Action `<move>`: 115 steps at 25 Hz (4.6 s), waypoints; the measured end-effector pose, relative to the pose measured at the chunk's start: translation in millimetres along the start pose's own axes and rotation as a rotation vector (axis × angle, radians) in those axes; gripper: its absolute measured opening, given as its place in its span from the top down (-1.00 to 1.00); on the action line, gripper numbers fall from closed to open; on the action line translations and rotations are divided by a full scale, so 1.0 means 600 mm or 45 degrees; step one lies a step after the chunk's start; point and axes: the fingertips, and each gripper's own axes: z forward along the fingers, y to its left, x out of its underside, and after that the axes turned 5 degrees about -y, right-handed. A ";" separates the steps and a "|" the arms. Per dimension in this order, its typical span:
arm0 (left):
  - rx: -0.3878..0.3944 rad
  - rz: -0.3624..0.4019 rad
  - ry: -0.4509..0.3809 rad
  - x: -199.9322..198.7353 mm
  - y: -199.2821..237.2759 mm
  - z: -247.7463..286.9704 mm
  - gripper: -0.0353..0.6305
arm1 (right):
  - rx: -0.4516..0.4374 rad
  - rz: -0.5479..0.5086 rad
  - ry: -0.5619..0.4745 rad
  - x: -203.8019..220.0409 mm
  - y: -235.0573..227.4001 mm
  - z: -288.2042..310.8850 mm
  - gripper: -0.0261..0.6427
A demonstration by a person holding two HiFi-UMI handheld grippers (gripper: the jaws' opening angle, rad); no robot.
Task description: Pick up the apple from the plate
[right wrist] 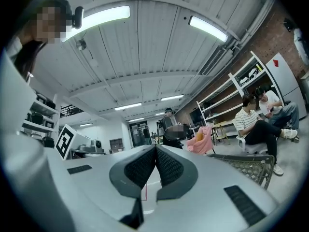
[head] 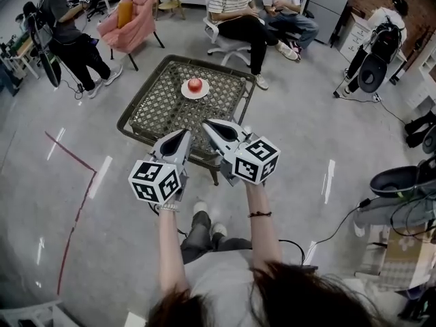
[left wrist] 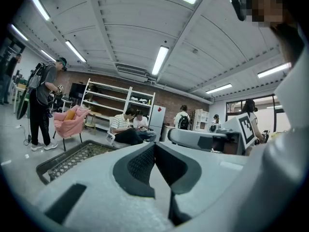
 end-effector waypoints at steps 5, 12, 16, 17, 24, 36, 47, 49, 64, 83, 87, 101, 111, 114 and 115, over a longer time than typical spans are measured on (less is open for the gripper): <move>0.012 0.000 0.031 0.002 0.021 0.012 0.86 | 0.001 0.027 0.008 0.009 -0.010 0.024 0.89; 0.040 -0.007 0.051 0.003 0.063 0.053 0.86 | 0.046 0.040 0.011 0.018 -0.053 0.062 0.89; 0.066 -0.018 0.070 0.005 0.090 0.082 0.86 | 0.090 0.040 0.011 0.020 -0.085 0.082 0.89; 0.075 -0.019 0.073 0.005 0.097 0.088 0.86 | 0.101 0.041 0.011 0.021 -0.093 0.089 0.89; 0.143 -0.004 0.064 -0.006 0.148 0.136 0.86 | 0.150 0.043 0.013 0.031 -0.141 0.140 0.89; 0.227 -0.028 0.104 0.001 0.201 0.196 0.86 | 0.224 0.034 0.045 0.043 -0.196 0.190 0.89; 0.238 -0.040 0.150 0.022 0.235 0.223 0.86 | 0.280 0.066 0.069 0.070 -0.229 0.205 0.89; 0.233 -0.047 0.152 0.025 0.236 0.227 0.86 | 0.274 0.071 0.070 0.071 -0.235 0.208 0.89; 0.115 -0.109 0.187 0.053 0.287 0.311 0.86 | 0.188 0.121 0.160 0.086 -0.331 0.257 0.89; 0.097 -0.161 0.276 0.121 0.345 0.376 0.86 | 0.186 0.197 0.241 0.158 -0.419 0.299 0.89; 0.102 -0.171 0.293 0.139 0.363 0.395 0.86 | 0.191 0.200 0.264 0.179 -0.443 0.306 0.89; 0.119 -0.206 0.358 0.210 0.394 0.433 0.86 | 0.205 0.228 0.290 0.240 -0.496 0.322 0.89; 0.091 -0.227 0.410 0.268 0.431 0.448 0.86 | 0.218 0.233 0.359 0.295 -0.534 0.322 0.89; 0.096 -0.225 0.427 0.283 0.435 0.452 0.86 | 0.233 0.247 0.367 0.311 -0.546 0.319 0.89; 0.098 -0.224 0.432 0.288 0.435 0.454 0.86 | 0.238 0.252 0.369 0.316 -0.550 0.318 0.89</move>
